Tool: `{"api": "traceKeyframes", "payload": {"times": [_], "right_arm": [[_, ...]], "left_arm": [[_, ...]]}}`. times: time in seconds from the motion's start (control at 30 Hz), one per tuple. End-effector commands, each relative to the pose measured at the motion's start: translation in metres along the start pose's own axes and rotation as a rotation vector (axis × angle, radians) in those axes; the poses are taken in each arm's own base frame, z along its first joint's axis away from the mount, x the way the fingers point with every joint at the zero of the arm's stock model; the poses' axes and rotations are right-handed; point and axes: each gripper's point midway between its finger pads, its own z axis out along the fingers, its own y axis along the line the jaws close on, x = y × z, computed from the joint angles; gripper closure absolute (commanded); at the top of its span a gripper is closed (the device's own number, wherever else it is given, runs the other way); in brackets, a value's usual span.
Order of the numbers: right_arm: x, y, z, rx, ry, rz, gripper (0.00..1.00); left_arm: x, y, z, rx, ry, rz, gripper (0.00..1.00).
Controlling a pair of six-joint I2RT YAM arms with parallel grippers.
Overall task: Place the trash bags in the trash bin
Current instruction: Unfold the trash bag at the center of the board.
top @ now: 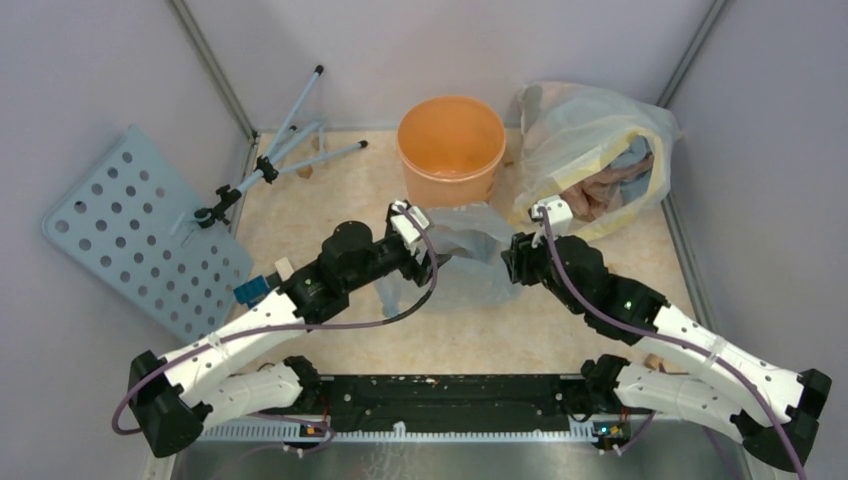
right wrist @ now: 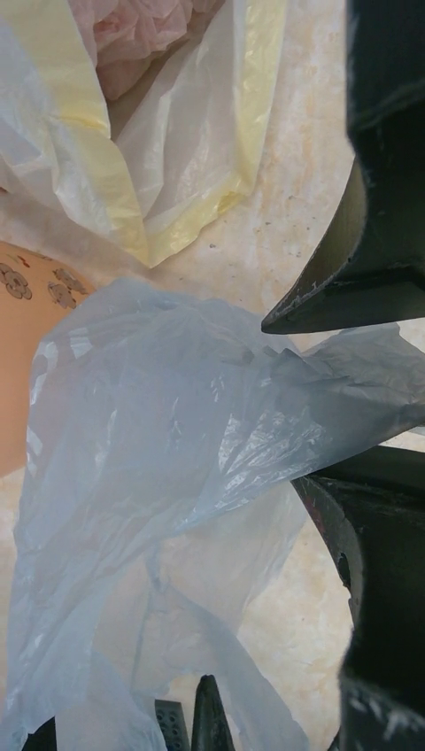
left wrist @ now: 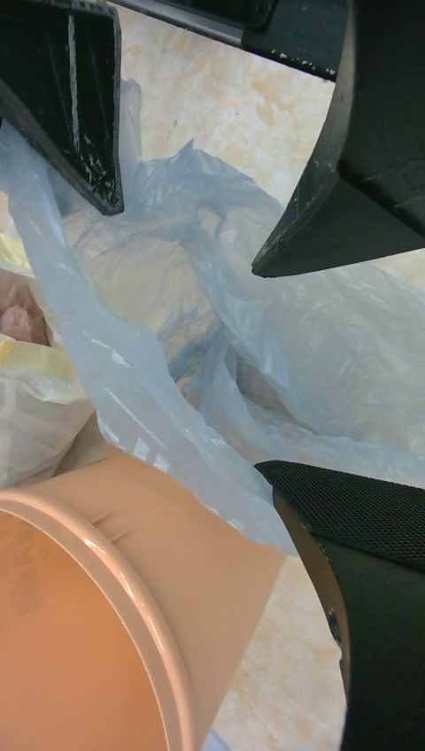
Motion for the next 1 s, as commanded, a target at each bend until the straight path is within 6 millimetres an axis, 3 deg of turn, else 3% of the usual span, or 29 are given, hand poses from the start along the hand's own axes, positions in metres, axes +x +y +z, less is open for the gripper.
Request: {"api": "traceKeyframes", "payload": {"times": [0.0,0.07,0.17,0.57,0.7,0.87,0.97], "right_arm": [[-0.036,0.006,-0.002,-0.009,-0.077,0.008,0.54],[-0.040,0.008,0.001,-0.007,-0.083,0.007,0.55],[-0.044,0.012,0.006,-0.015,-0.091,0.013,0.57],[-0.056,0.023,0.012,-0.040,-0.104,0.022,0.59],[-0.058,0.028,0.014,-0.054,-0.098,0.023,0.59],[-0.059,0.032,0.020,-0.052,-0.078,0.032,0.60],[-0.061,0.035,0.022,-0.057,-0.067,0.031,0.60]], "left_arm": [[-0.032,-0.005,-0.012,0.032,-0.026,0.014,0.17],[-0.040,-0.012,-0.017,0.069,-0.035,0.007,0.06],[-0.052,-0.019,-0.025,0.109,-0.062,0.013,0.02],[-0.078,0.019,-0.067,-0.117,-0.135,0.054,0.01],[-0.073,0.032,-0.063,-0.212,-0.128,-0.064,0.01],[-0.057,0.010,-0.043,-0.072,-0.073,-0.014,0.01],[-0.028,0.033,-0.029,-0.184,0.050,0.045,0.01]]}}
